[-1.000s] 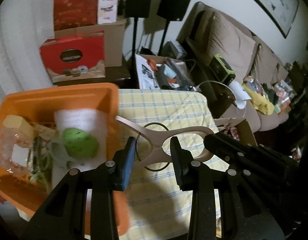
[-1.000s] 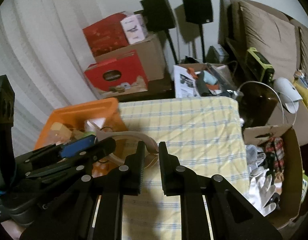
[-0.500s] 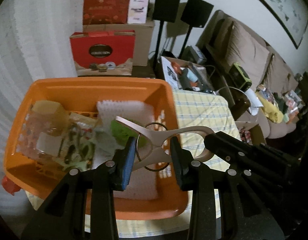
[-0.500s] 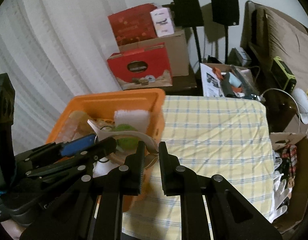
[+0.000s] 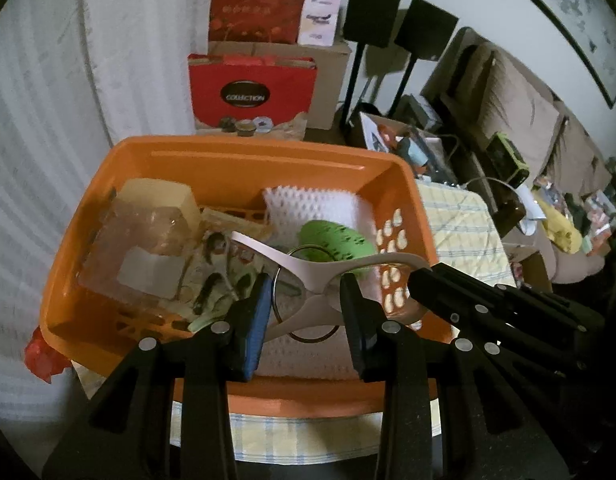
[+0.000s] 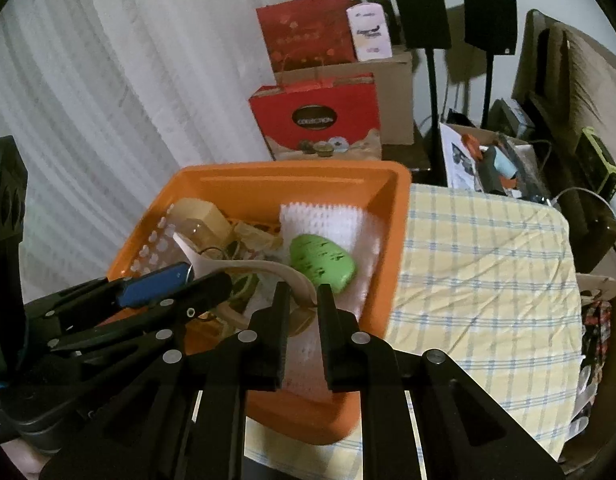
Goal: Organize objects
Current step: 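Carry the pink clip over the orange basket with the left gripper, then open the left gripper to drop the pink clip into the basket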
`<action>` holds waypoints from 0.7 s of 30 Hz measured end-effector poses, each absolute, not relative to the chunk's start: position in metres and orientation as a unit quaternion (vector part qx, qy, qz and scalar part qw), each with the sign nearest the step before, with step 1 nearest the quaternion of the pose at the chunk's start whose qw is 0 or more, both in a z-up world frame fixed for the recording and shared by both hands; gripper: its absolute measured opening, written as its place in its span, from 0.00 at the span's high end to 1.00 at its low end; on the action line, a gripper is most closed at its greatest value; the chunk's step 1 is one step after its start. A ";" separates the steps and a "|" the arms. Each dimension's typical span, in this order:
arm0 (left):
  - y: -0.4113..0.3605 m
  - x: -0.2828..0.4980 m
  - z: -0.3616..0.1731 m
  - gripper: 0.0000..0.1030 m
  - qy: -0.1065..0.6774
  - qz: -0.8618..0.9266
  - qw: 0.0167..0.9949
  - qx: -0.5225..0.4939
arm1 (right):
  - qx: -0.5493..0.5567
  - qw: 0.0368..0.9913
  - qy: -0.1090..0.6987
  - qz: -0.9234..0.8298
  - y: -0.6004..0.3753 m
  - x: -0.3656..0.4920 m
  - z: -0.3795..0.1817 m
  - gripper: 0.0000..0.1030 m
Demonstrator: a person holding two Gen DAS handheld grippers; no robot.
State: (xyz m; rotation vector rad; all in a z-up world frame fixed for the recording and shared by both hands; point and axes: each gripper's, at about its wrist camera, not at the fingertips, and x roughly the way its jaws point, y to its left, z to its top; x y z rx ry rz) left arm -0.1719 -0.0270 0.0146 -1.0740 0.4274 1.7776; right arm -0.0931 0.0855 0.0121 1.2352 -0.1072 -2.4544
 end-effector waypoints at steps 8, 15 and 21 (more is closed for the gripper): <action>-0.029 -0.186 -0.005 0.70 0.194 0.723 0.481 -0.457 | 0.462 0.197 -0.031 -0.864 0.070 -0.096 -0.008 0.87; -0.025 -0.195 -0.026 0.70 0.199 0.711 0.477 -0.477 | 0.482 0.191 -0.023 -0.855 0.064 -0.105 -0.027 0.87; -0.017 -0.195 -0.036 0.67 0.200 0.706 0.479 -0.482 | 0.483 0.184 -0.025 -0.855 0.066 -0.111 -0.035 0.87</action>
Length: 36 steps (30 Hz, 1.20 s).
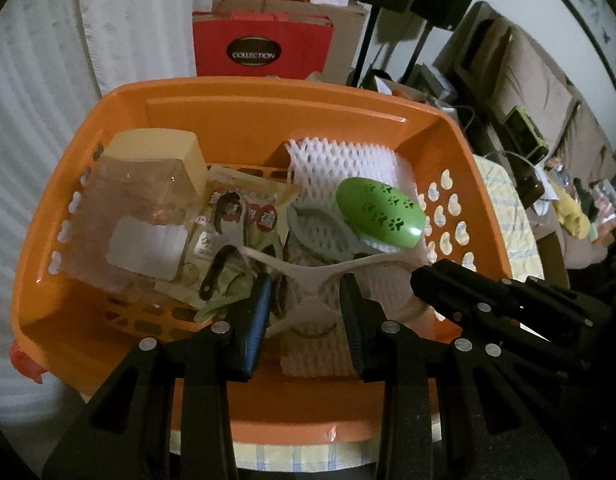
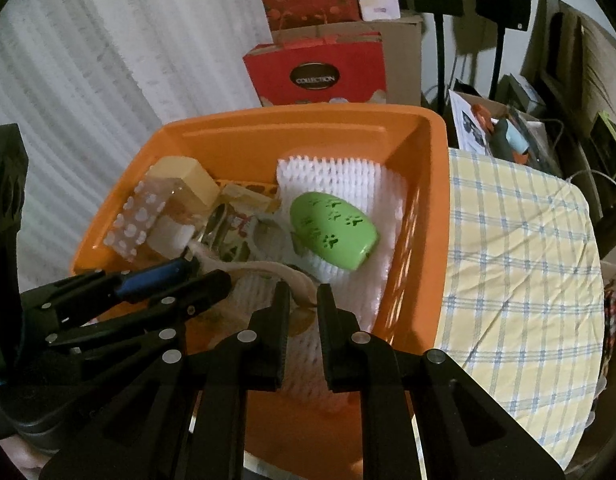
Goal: Organize objects
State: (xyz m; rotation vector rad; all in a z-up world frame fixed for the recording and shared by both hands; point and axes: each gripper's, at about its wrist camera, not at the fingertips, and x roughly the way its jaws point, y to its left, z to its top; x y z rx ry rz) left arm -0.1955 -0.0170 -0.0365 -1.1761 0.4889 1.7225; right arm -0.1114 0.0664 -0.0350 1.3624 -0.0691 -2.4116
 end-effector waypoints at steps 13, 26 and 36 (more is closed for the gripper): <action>-0.029 -0.199 -0.018 0.28 0.169 0.735 0.481 -0.447 | 0.426 0.155 -0.007 -0.891 0.088 -0.095 -0.004 0.66; -0.047 -0.178 0.005 0.08 0.148 0.745 0.505 -0.410 | 0.398 0.120 0.016 -0.909 0.124 -0.063 0.010 0.38; -0.058 -0.153 0.008 0.07 0.157 0.753 0.505 -0.392 | 0.386 0.101 0.009 -0.917 0.149 -0.038 0.012 0.18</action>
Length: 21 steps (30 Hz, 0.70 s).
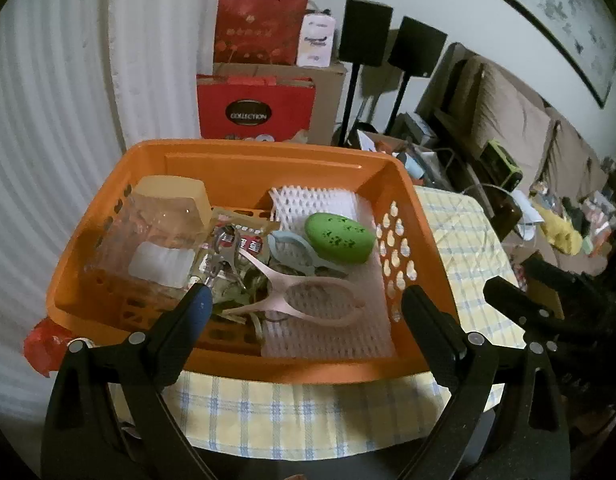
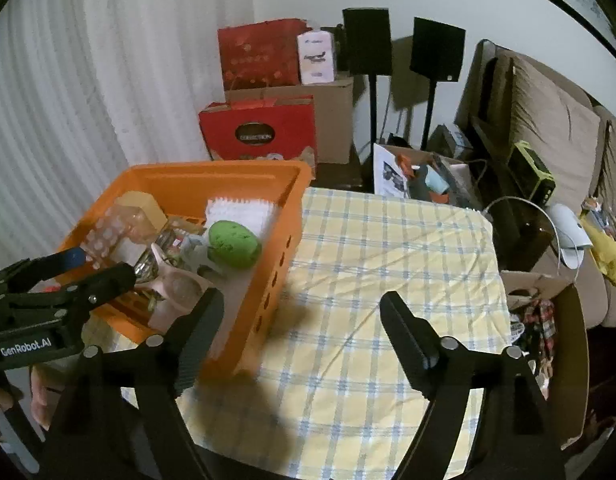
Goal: Organize objects
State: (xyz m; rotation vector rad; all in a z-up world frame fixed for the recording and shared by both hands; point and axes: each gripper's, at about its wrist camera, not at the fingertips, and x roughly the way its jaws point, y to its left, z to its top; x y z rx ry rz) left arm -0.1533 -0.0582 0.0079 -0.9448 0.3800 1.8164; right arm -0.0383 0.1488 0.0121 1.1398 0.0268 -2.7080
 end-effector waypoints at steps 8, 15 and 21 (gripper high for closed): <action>-0.076 -0.131 0.019 0.00 0.142 0.763 0.515 -0.365 | 0.371 0.092 0.005 -0.924 0.166 -0.017 0.016 0.00; -0.082 -0.108 0.018 0.00 0.173 0.769 0.506 -0.350 | 0.369 0.075 0.005 -0.926 0.177 0.001 0.014 0.00; -0.091 -0.094 0.018 0.00 0.176 0.773 0.502 -0.347 | 0.358 0.073 -0.003 -0.931 0.186 0.016 0.017 0.00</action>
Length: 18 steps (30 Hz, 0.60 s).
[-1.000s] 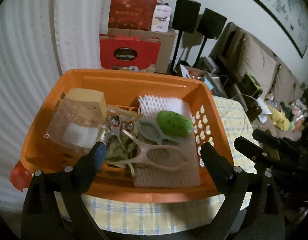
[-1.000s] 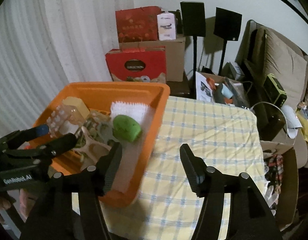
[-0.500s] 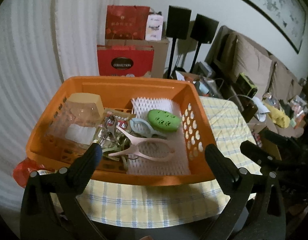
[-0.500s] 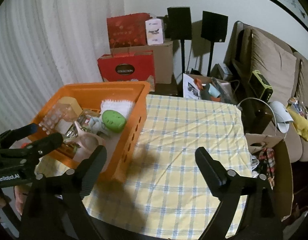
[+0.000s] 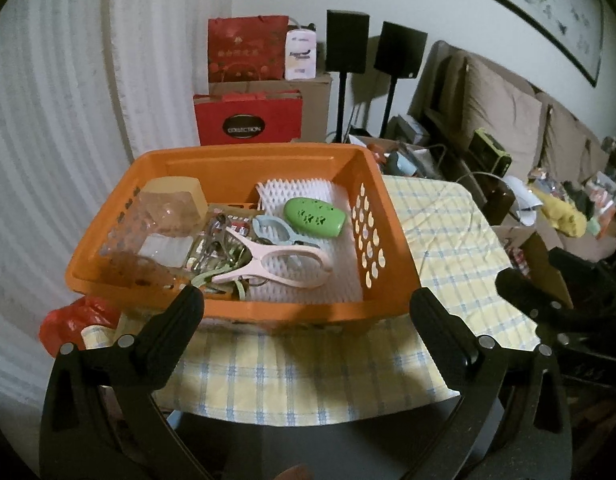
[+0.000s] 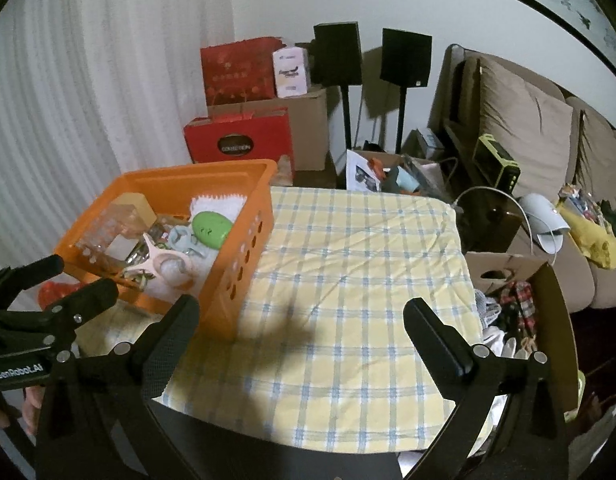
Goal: Organize objects
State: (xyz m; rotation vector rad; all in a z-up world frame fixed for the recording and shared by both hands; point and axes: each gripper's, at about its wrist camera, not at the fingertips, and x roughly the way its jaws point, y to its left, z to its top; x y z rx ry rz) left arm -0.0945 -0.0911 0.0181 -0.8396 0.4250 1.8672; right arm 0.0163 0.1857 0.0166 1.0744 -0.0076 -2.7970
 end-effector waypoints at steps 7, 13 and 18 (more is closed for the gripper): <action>-0.117 -0.078 0.027 0.00 0.153 0.784 0.505 -0.327 | 0.341 0.070 -0.012 -0.937 0.194 0.039 0.023 0.00; -0.131 -0.069 0.029 0.00 0.149 0.790 0.501 -0.319 | 0.325 0.064 -0.011 -0.943 0.199 0.064 0.028 0.00; -0.140 -0.066 0.029 0.00 0.149 0.793 0.496 -0.321 | 0.320 0.061 -0.011 -0.945 0.201 0.078 0.027 0.00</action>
